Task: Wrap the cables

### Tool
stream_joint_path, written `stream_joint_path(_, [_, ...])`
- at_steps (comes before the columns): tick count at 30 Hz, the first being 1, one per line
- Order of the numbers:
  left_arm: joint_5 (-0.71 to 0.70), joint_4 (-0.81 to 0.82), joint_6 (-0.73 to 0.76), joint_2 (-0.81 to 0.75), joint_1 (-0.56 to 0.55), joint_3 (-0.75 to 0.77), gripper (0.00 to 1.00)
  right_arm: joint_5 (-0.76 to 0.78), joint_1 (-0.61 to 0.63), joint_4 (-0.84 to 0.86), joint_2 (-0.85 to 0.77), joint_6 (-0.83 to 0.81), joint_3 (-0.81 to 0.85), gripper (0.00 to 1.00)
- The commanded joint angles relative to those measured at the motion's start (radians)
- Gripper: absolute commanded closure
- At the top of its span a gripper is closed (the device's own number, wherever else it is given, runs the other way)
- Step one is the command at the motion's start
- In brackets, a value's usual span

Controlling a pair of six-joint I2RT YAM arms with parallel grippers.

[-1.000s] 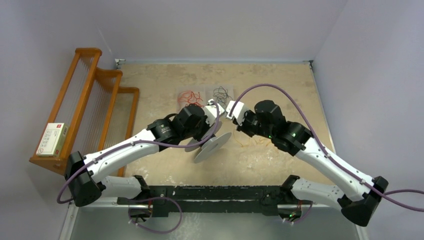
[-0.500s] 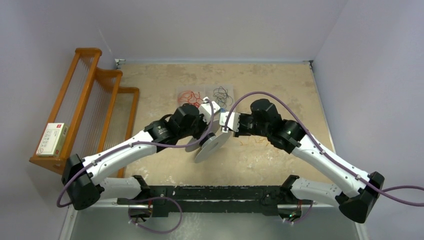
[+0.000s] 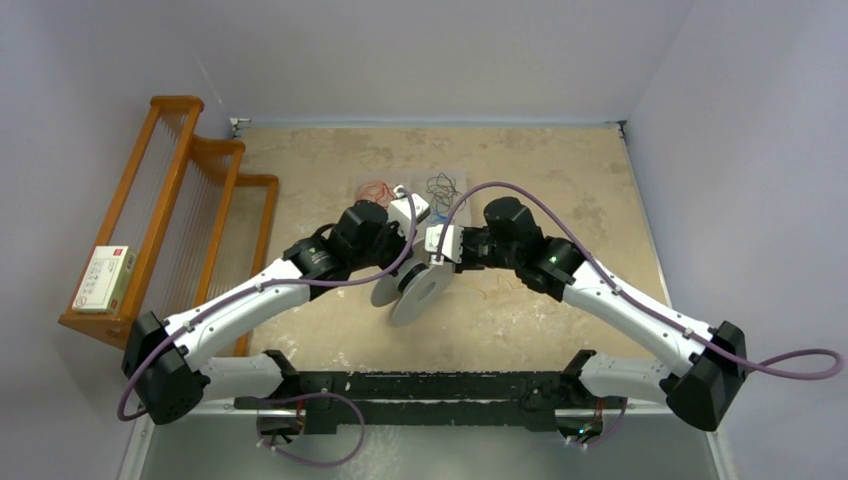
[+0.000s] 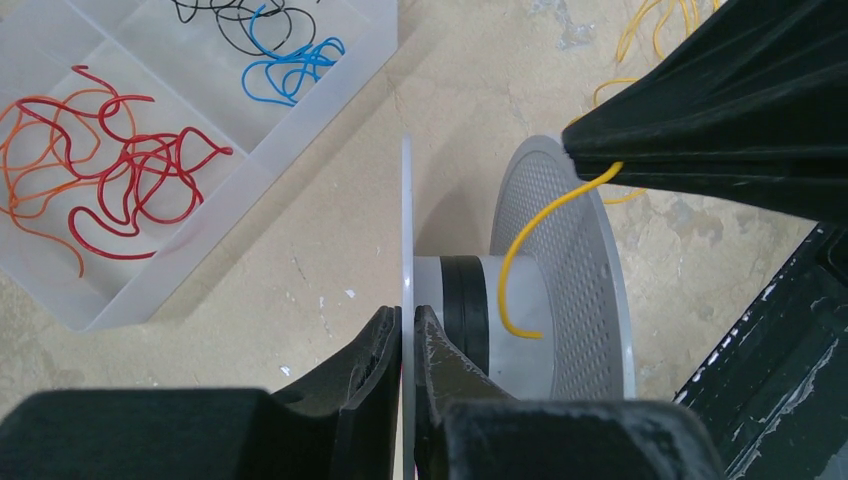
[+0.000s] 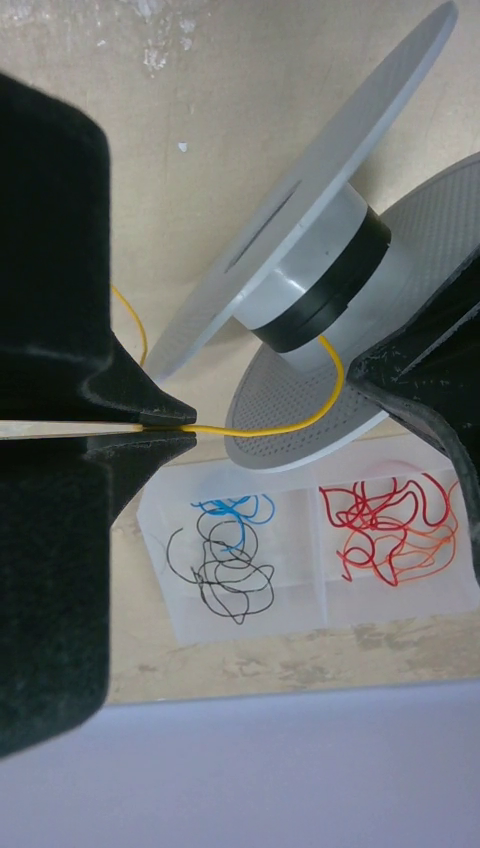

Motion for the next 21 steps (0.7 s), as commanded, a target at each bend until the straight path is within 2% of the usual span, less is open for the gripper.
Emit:
stream_joint_path(1, [0.032, 0.056, -0.034, -0.017, 0.007, 0.0, 0.91, -0.008, 0.004, 0.049, 0.043, 0.027, 0.038, 1.0])
stream_joint_path(9, [0.032, 0.078, -0.044, -0.05, 0.013, -0.017, 0.84, 0.011, 0.004, 0.071, 0.075, 0.05, 0.041, 1.0])
stream_joint_path(21, [0.032, 0.092, -0.068, -0.072, 0.029, -0.027, 0.81, 0.016, 0.005, 0.101, 0.117, 0.066, 0.05, 1.0])
